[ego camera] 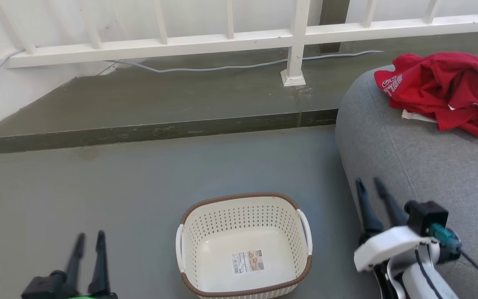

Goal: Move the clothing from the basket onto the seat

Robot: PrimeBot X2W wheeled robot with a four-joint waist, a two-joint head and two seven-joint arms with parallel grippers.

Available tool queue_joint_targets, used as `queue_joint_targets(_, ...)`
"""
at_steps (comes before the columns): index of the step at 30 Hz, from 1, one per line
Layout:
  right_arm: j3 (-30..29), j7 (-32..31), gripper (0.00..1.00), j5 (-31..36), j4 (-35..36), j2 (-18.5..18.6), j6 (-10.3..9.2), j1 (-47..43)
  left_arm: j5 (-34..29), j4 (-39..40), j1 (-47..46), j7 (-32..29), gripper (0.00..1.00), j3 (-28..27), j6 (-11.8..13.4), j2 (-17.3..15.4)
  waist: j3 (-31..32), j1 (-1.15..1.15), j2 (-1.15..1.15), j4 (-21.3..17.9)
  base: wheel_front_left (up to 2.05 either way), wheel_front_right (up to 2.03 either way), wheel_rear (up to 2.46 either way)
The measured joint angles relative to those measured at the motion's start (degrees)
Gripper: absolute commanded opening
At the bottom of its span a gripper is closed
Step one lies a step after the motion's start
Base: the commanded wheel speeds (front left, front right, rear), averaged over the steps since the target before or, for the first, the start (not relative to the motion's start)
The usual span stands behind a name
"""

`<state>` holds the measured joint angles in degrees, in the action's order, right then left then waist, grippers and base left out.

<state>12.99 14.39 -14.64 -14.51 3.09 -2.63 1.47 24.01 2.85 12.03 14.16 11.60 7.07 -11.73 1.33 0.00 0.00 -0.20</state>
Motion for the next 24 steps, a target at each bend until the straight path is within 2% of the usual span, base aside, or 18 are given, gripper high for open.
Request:
queue_joint_targets(7,0.2,-0.1,0.0,-0.7,-2.2,0.0,0.11,-2.7,0.8,-2.3,0.1,0.0,0.0,1.1,-0.1,1.7,-0.1,0.0,0.0,0.0,0.0,0.0,0.0)
queue_joint_targets(24,-2.3,-2.6,0.0,-15.3,-1.0,-0.3,1.61,-2.7,13.6,-2.5,0.0,-2.5,0.0,-0.8,-1.6,2.6,-0.4,0.0,0.0,0.0,0.0,0.0,0.0)
